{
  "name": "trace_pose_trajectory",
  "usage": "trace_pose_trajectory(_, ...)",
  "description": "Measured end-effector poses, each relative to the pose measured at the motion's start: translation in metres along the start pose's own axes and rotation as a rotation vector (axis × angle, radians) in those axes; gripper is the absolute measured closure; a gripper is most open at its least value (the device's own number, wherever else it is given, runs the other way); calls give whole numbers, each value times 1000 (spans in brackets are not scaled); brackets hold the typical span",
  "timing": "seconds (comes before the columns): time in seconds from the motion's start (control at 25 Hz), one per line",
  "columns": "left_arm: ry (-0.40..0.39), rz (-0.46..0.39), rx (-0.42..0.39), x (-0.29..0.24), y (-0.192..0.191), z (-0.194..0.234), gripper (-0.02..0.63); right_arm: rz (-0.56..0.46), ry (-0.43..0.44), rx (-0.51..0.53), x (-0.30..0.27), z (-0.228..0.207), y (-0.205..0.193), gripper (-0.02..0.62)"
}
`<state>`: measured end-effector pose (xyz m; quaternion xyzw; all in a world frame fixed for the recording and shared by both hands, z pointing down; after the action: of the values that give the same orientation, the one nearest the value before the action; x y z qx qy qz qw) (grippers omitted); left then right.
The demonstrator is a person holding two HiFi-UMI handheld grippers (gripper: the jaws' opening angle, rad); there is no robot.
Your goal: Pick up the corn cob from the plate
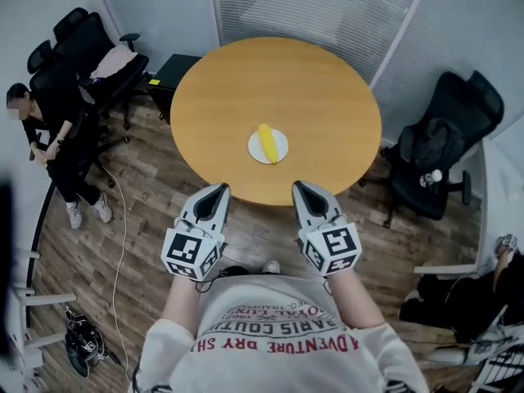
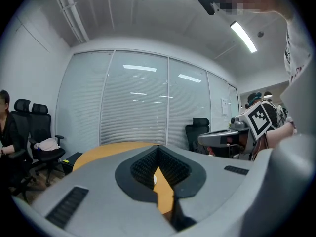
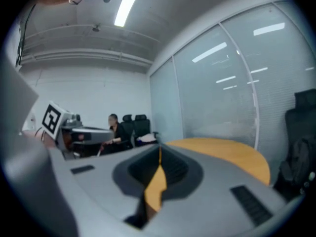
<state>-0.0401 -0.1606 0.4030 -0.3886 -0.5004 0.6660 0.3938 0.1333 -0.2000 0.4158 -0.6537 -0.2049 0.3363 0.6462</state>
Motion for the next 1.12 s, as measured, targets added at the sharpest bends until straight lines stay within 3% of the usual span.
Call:
trace_pose_trajectory(0.28,-21,28,19,-52,-7,22,571,63,7,-23,-44,-29,-18,568)
trace_pose_trajectory(0.64,-137,21,-2,-140,8,92,571,149,-42,-29,-139,-58,-27,568)
trace_pose_trajectory(0.92,-273,51,-10,-202,13,144,571,303,-95,-81,-212,-76,-60,568)
trace_pose_trajectory(1.12,-320,102,-7,-226,-5,173,571,446,-93,-116,-249,-78,-105,565)
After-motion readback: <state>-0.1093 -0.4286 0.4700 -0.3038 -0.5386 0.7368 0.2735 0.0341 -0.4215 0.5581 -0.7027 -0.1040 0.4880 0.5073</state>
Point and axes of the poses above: the fingertips, and each gripper's own axes: x backward along the fingers, z to its left, y out of its top, the point moved 3 cm from there along x, backward along the fingers, and after that the axes turned 9 degrees about x, right-handed, at the moved point
